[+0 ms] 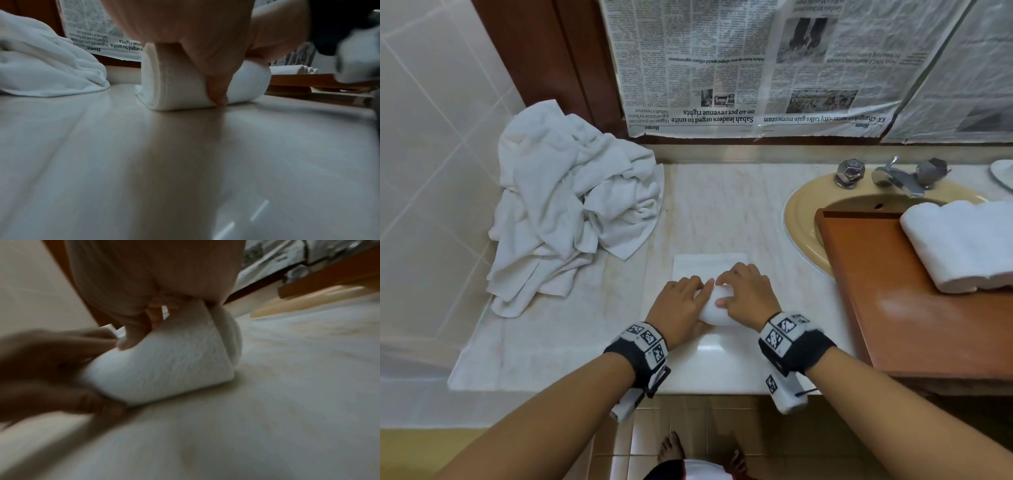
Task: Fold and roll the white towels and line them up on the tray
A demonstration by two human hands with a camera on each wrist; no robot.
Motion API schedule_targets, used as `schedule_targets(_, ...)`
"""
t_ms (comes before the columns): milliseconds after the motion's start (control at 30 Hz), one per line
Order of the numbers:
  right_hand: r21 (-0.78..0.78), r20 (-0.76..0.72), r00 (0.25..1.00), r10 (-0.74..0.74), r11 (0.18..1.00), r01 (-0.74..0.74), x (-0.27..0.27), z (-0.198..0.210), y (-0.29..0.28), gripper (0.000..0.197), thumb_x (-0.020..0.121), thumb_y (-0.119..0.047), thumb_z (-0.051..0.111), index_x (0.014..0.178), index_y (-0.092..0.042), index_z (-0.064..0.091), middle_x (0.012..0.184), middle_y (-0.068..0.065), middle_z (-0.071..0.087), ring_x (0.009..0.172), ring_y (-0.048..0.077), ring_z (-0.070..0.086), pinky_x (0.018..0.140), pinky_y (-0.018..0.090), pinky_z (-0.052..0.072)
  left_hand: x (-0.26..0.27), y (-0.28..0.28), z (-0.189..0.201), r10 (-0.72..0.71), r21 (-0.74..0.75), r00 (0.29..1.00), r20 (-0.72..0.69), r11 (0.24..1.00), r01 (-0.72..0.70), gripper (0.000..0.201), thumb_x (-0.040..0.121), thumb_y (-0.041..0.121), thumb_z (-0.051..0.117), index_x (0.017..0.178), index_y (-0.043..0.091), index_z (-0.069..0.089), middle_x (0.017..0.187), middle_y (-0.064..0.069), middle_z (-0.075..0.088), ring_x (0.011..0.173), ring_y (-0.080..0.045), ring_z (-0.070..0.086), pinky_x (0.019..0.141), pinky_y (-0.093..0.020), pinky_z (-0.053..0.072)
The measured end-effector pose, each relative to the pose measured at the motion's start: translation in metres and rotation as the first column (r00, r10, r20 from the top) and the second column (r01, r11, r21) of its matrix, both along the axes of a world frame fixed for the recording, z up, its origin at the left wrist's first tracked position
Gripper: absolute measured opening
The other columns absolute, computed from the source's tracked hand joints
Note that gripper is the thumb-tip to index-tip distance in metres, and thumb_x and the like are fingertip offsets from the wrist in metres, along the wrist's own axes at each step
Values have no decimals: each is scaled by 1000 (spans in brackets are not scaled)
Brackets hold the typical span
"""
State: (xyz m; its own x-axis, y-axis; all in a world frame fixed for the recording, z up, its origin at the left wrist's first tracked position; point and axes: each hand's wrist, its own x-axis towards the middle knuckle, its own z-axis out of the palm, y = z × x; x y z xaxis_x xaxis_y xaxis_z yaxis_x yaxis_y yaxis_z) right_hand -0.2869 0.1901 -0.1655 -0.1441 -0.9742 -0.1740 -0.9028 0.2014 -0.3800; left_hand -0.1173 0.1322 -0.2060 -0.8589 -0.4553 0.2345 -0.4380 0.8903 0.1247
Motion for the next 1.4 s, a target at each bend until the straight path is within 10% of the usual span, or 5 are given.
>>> schedule_targets(267, -9, -283, 949, 138, 989, -147, -5, -12, 31, 69, 80, -55, 63, 133, -16, 44, 127, 3, 46, 115, 25, 43, 94, 36, 35, -5, -16, 22, 61, 346, 959, 277, 925, -159, 95, 65, 71, 40, 146, 21, 39, 120, -4, 50, 107, -22, 50, 84, -29, 38)
schedule_targets(567, 251, 303, 953, 13, 963, -93, -15, 1, 28, 40, 79, -41, 73, 107, -25, 49, 101, 2, 58, 90, 22, 56, 76, 34, 45, 0, -16, 30, 83, 785, 934, 347, 519, -338, 46, 79, 55, 64, 113, 25, 65, 122, 0, 61, 115, -21, 53, 96, -32, 39)
schedule_targets(833, 103, -3, 979, -205, 973, 204, -10, 4, 0, 21, 90, -37, 57, 108, -27, 58, 116, -3, 50, 119, 22, 35, 90, 39, 28, 1, 1, 32, 165, 99, 985, -51, 982, -160, 44, 83, 55, 56, 107, 21, 70, 107, 1, 64, 99, -23, 60, 79, -36, 42)
schedule_targets(1067, -214, -276, 961, -22, 976, -39, 22, -13, 28, 43, 89, -48, 44, 115, -18, 60, 105, 5, 58, 96, 28, 53, 82, 41, 32, 16, 7, 7, 103, -8, 985, 135, 995, -103, 77, 72, 58, 68, 134, 15, 51, 130, -6, 58, 119, -26, 54, 90, -42, 45)
schedule_targets(1400, 150, -278, 952, 128, 985, -89, 3, 8, -16, 76, 69, -62, 62, 130, -22, 41, 119, 0, 50, 106, 25, 50, 86, 40, 36, -9, -50, 31, 92, 437, 930, 356, 864, -252, 85, 74, 71, 49, 150, 39, 26, 141, 6, 46, 130, -17, 41, 109, -44, 17)
